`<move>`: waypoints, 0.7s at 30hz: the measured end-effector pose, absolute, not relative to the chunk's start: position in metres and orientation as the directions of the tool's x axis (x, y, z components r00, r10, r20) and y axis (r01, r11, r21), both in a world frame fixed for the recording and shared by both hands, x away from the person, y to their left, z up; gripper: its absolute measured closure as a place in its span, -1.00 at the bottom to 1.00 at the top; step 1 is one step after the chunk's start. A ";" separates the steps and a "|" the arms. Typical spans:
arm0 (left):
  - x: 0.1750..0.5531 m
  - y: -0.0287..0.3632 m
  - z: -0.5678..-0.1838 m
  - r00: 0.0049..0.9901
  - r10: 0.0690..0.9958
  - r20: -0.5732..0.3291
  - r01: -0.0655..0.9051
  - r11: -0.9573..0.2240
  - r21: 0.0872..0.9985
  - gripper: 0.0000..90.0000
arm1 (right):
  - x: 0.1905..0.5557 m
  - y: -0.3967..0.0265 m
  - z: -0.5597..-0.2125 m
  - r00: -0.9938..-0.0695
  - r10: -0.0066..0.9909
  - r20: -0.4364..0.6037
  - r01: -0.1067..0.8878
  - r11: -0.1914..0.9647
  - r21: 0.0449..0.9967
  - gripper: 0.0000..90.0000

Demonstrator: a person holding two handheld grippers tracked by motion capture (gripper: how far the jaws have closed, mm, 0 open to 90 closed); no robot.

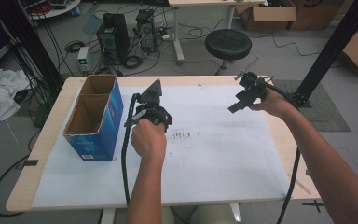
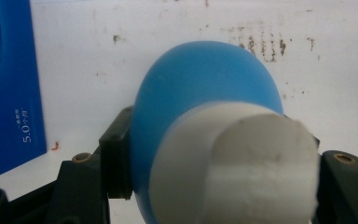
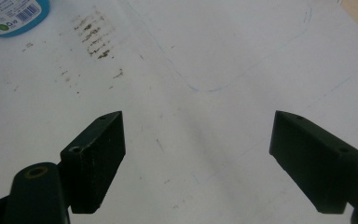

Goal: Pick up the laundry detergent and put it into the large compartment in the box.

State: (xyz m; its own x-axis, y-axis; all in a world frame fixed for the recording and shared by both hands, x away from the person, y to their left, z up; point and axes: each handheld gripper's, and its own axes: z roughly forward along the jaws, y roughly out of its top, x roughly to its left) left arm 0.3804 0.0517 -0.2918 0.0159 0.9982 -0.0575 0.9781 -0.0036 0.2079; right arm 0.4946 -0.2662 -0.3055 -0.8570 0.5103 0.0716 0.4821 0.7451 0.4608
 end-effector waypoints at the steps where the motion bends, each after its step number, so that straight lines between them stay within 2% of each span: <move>1: 0.380 0.052 -0.292 0.020 0.998 -0.057 0.978 -0.008 0.207 -0.16 | 0.495 -0.266 -0.306 -0.857 0.510 0.072 0.482 0.745 0.461 -0.60; 11: 0.378 0.054 -0.281 0.053 0.996 -0.074 0.977 -0.036 0.212 -0.16 | 0.495 -0.267 -0.306 -0.855 0.513 0.078 0.487 0.743 0.460 -0.59; 21: 0.373 0.058 -0.238 0.107 0.992 -0.068 0.966 -0.087 0.244 -0.16 | 0.493 -0.270 -0.304 -0.855 0.512 0.077 0.486 0.743 0.460 -0.59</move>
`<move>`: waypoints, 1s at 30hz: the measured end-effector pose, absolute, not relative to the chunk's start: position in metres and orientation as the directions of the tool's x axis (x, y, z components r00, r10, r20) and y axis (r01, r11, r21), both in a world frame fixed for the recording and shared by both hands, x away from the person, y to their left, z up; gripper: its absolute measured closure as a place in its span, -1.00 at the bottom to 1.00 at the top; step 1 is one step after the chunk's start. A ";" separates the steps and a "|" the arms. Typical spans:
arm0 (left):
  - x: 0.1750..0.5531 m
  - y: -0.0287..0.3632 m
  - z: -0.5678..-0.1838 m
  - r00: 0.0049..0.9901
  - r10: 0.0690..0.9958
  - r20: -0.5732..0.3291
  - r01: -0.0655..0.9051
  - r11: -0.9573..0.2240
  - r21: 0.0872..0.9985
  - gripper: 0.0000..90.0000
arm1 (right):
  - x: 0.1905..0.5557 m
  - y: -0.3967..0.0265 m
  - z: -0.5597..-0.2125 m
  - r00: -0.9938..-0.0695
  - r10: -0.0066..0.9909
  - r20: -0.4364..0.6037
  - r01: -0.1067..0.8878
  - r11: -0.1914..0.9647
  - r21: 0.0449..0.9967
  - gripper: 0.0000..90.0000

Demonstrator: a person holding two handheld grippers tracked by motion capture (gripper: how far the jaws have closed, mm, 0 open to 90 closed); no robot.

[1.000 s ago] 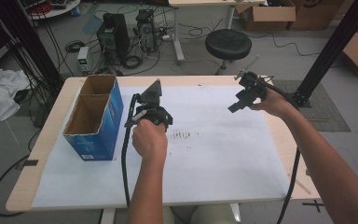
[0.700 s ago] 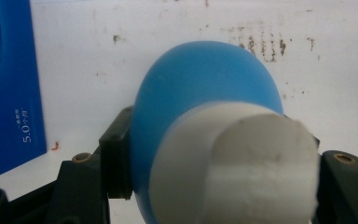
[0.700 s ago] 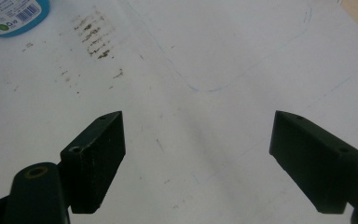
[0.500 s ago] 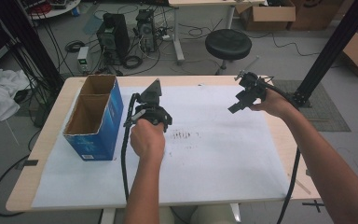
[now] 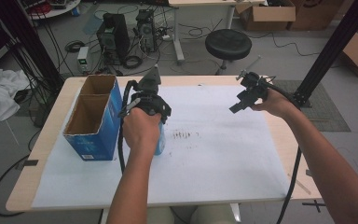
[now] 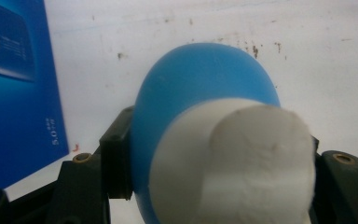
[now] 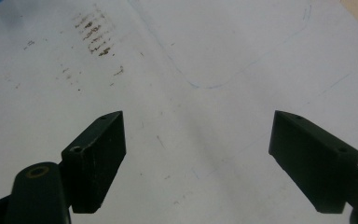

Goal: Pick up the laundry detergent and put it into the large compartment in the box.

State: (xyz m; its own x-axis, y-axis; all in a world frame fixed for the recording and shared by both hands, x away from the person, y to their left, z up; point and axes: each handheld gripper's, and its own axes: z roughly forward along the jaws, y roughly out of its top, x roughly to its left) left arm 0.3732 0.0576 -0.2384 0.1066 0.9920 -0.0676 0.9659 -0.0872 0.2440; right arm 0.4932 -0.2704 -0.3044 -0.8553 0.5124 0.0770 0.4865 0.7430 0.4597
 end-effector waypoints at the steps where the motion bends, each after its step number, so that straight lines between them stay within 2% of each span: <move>1: 0.373 0.058 -0.235 0.113 0.991 -0.065 0.965 -0.094 0.243 -0.16 | 0.493 -0.271 -0.304 -0.854 0.514 0.079 0.489 0.741 0.460 -0.59; 12: 0.374 0.063 -0.200 0.154 0.986 -0.063 0.962 -0.135 0.237 -0.16 | 0.492 -0.272 -0.306 -0.856 0.510 0.083 0.490 0.750 0.444 -0.60; 30: 0.375 0.101 -0.138 0.167 0.985 -0.040 0.950 -0.150 0.273 -0.15 | 0.494 -0.273 -0.307 -0.855 0.512 0.090 0.494 0.748 0.442 -0.60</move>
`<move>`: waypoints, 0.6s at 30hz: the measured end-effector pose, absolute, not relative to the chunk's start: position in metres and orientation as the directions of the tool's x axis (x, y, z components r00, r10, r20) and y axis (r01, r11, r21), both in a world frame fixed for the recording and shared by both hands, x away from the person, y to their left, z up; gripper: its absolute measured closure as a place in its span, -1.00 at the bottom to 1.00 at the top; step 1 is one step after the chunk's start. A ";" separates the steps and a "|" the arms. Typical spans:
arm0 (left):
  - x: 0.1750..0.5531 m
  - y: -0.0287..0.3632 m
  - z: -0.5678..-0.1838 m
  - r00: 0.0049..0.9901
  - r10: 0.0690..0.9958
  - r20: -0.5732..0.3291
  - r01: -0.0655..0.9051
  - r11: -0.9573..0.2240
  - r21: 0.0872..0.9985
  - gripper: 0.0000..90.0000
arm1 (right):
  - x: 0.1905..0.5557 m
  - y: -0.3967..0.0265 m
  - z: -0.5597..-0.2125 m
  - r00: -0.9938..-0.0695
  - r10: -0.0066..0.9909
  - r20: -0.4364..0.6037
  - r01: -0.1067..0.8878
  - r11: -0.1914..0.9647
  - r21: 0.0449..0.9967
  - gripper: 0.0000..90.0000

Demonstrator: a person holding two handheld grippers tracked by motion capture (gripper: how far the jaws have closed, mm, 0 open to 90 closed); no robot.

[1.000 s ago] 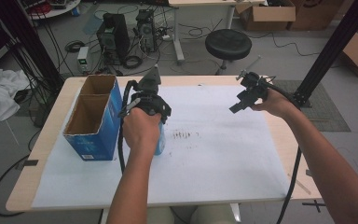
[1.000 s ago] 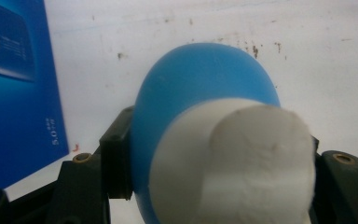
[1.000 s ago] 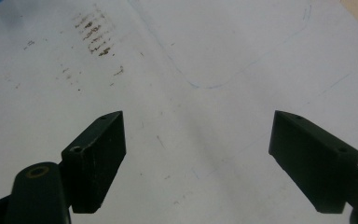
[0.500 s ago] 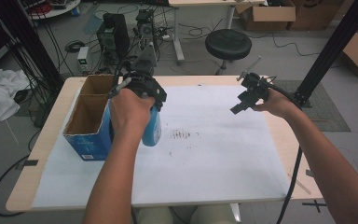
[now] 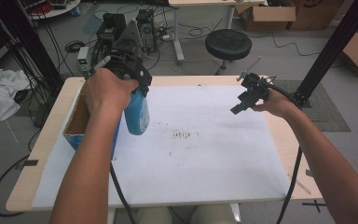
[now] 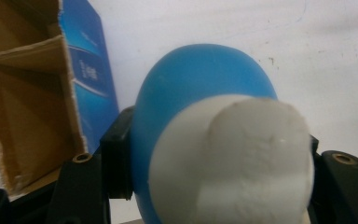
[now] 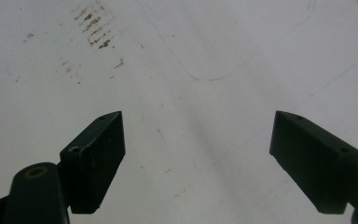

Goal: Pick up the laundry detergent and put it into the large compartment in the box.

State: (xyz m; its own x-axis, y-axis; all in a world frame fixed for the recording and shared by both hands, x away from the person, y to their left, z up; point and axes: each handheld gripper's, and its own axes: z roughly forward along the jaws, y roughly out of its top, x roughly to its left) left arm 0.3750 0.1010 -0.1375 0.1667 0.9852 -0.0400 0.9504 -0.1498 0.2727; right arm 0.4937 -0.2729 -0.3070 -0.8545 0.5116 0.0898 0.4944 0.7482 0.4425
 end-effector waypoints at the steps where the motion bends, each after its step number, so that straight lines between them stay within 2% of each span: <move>1: 0.375 0.104 -0.135 0.163 0.986 -0.041 0.950 -0.146 0.275 -0.15 | 0.494 -0.273 -0.307 -0.854 0.512 0.090 0.495 0.748 0.443 -0.60; 18: 0.376 0.148 -0.109 0.149 0.988 -0.032 0.946 -0.133 0.296 -0.15 | 0.493 -0.273 -0.306 -0.851 0.517 0.099 0.503 0.743 0.441 -0.61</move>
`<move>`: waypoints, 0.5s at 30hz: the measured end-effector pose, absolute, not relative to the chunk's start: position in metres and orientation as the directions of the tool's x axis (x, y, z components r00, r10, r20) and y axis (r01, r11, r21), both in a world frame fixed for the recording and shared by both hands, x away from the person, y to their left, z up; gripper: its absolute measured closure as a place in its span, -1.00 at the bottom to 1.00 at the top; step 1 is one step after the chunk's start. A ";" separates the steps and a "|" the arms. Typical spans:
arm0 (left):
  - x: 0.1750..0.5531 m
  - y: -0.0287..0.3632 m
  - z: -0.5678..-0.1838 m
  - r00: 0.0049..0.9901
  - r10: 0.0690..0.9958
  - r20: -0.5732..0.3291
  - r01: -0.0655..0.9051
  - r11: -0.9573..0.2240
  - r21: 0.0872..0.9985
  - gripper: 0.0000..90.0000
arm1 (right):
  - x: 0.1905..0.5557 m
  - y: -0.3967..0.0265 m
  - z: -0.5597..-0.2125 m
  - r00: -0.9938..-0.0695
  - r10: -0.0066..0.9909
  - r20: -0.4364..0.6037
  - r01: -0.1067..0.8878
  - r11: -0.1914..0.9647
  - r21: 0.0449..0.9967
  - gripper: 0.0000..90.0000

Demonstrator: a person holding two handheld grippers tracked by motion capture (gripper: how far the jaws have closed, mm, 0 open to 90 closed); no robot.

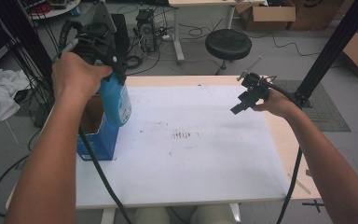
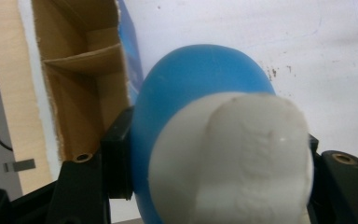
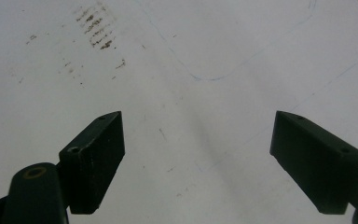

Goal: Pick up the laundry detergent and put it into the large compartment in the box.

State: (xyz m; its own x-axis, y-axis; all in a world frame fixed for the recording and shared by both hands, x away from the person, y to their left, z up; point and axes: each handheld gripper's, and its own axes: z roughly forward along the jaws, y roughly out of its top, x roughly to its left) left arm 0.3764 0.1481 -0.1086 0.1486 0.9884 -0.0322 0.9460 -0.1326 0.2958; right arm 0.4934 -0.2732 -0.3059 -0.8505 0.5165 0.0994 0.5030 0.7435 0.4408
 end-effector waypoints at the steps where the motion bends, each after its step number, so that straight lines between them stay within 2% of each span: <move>1: 0.376 0.151 -0.107 0.146 0.989 -0.033 0.945 -0.130 0.299 -0.15 | 0.493 -0.273 -0.306 -0.850 0.518 0.100 0.505 0.743 0.440 -0.61; 15: 0.380 0.195 -0.091 0.115 0.993 -0.026 0.933 -0.099 0.346 -0.15 | 0.495 -0.278 -0.306 -0.832 0.545 0.102 0.531 0.731 0.428 -0.61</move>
